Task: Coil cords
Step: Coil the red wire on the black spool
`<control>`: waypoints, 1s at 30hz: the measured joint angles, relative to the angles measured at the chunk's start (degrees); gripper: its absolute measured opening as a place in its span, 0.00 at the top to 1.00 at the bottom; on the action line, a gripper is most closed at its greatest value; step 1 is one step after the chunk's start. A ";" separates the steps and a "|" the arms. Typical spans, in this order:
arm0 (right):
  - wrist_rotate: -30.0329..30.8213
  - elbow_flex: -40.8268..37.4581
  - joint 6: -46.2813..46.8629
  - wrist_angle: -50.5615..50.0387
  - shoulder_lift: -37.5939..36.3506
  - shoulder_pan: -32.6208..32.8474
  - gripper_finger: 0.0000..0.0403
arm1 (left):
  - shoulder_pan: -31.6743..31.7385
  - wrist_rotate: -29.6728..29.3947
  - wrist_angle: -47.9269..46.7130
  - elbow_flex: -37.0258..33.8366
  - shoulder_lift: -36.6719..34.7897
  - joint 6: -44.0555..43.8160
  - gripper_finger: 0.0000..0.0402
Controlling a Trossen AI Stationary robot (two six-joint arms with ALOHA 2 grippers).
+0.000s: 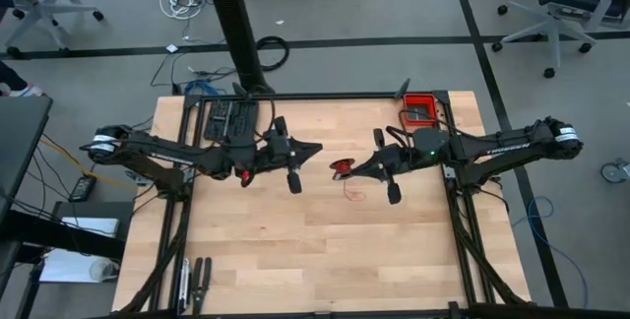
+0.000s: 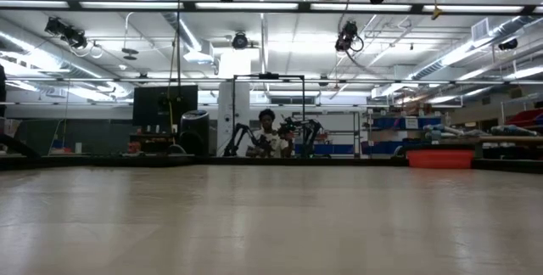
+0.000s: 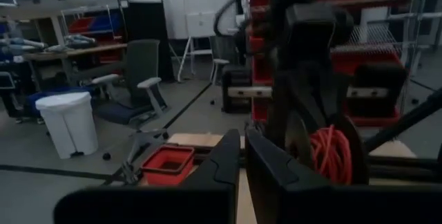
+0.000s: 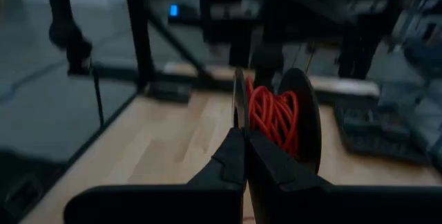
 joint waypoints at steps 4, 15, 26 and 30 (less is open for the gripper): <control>0.54 -3.00 1.54 6.68 -0.23 0.17 1.00 | -0.06 0.00 0.33 -1.39 -3.24 0.12 0.93; 7.55 -4.16 1.27 3.58 -9.73 -0.36 1.00 | -3.04 0.21 -2.87 -4.04 -10.38 0.64 0.93; 5.89 -4.11 4.05 1.94 -8.81 -0.38 0.99 | -3.06 0.61 2.15 -4.07 -3.00 -2.47 0.93; 5.88 -4.11 5.19 2.61 -7.14 -0.38 1.00 | -3.05 1.04 2.28 -4.07 -2.03 -4.73 0.93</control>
